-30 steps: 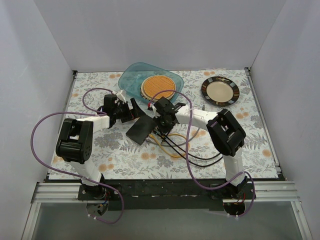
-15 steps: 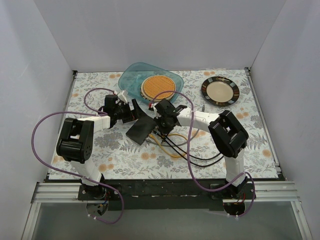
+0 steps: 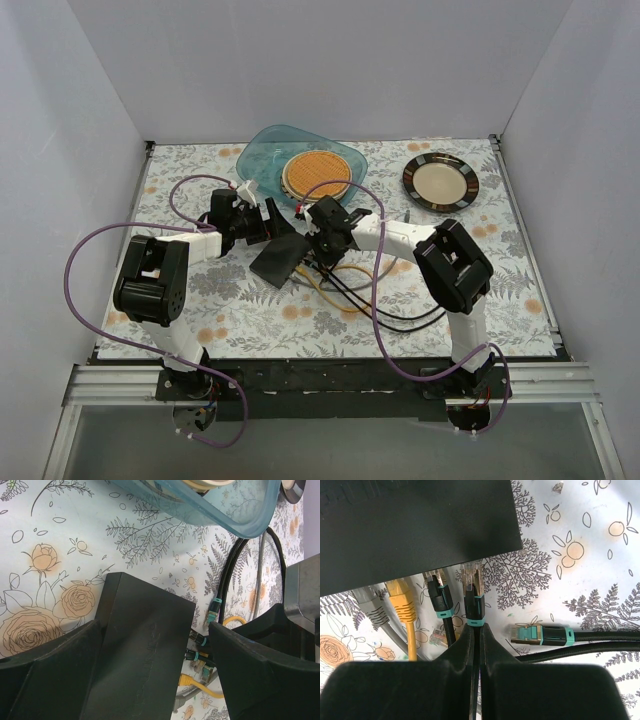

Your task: Insert the plug into the switch port

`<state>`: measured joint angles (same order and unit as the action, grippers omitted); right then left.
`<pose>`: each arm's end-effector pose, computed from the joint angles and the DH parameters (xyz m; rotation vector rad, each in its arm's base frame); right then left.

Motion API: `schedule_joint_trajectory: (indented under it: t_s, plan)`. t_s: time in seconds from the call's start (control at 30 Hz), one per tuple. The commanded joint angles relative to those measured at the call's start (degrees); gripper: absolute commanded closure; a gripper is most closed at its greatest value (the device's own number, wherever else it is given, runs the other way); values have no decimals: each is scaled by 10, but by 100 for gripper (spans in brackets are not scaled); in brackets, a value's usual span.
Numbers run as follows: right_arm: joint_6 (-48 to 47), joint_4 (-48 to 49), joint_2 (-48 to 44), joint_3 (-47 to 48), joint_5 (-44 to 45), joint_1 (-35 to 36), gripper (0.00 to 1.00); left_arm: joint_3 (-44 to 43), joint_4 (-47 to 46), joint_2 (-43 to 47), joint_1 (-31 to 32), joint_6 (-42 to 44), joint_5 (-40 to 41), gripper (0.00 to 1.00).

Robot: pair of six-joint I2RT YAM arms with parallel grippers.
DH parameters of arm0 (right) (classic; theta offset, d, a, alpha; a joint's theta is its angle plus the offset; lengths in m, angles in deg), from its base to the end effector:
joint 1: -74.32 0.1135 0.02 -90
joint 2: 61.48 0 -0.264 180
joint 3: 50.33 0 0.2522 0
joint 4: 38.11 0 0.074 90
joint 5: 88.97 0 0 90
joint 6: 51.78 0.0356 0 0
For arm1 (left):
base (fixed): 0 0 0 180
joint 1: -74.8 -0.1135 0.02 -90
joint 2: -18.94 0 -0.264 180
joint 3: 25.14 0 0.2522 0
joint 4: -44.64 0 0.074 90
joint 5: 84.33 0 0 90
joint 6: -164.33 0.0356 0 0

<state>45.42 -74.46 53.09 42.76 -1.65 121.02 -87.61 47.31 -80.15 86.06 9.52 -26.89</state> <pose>0.2887 0.3088 0.1685 -0.9066 2.4726 0.3991 0.3342 -0.0861 0.1579 -0.8068 2.3571 -1.2882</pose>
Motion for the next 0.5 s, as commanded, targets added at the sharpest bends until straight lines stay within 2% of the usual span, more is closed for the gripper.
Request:
schedule_joint_trajectory:
  t_s: [0.0, 0.33, 0.47]
  plan:
    - [-3, -18, 40, -1, -11, 9, 99, -2, -7, -3, 7, 12, -22, 13]
    - [-5, -97, 87, 86, 21, 9, 99, -5, -3, -4, 16, 18, -15, 12]
    - [3, -98, 81, 94, 23, 9, 99, -2, -1, 4, 17, 22, 2, 12]
